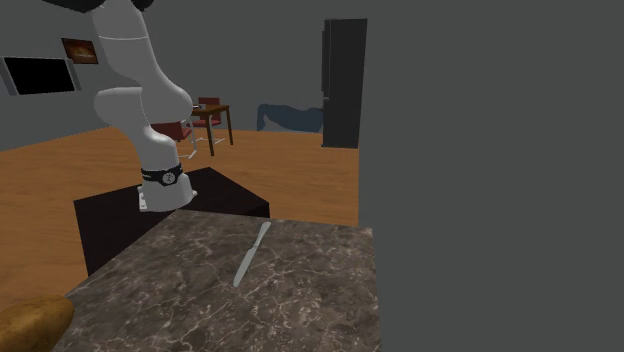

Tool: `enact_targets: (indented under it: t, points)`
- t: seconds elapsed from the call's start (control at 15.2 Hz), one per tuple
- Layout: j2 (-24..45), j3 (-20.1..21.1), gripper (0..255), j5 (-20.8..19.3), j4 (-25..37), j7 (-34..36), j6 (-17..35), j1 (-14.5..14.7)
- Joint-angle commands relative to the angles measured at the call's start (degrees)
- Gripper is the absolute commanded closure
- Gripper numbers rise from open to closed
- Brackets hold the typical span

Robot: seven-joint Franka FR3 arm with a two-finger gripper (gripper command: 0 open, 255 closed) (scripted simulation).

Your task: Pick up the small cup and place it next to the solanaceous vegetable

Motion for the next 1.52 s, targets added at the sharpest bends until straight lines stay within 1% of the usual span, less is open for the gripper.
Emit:
enact_targets:
  t: [0.0,0.2,0.79,1.45]
  points:
    - [1.72,-0.74,255,0.66,2.44,-2.71,-0.23,-1.59]
    - [4.41,-1.55,255,1.56,6.24,-6.03,-0.79,-3.71]
    - [5.90,-1.67,255,1.06,1.47,-4.93,5.40,-3.75]
    - [8.59,-1.87,255,0.43,-2.38,-3.69,11.86,-3.76]
